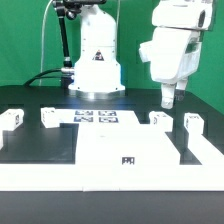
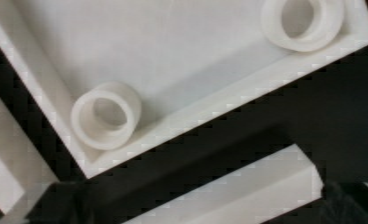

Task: Assemble one leg

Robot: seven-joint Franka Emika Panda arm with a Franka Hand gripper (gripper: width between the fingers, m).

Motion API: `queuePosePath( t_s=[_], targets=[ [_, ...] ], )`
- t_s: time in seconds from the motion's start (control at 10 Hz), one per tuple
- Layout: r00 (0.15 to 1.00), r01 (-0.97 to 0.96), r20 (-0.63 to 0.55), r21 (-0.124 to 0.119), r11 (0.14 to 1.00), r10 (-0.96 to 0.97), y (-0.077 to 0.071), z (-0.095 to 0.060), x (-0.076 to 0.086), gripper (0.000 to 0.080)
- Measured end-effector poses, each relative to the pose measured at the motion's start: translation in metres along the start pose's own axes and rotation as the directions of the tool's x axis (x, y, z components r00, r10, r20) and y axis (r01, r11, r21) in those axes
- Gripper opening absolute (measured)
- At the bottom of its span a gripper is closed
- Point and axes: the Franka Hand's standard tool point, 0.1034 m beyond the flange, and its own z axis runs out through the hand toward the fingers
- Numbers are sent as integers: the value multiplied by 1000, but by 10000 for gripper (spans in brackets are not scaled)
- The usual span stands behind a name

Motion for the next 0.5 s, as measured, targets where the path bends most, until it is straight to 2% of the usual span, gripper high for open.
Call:
queuePosePath(
  t_s=[0.5],
  targets=[
    [1000,-1,0,1,1000,1,0,0,0,650]
  ],
)
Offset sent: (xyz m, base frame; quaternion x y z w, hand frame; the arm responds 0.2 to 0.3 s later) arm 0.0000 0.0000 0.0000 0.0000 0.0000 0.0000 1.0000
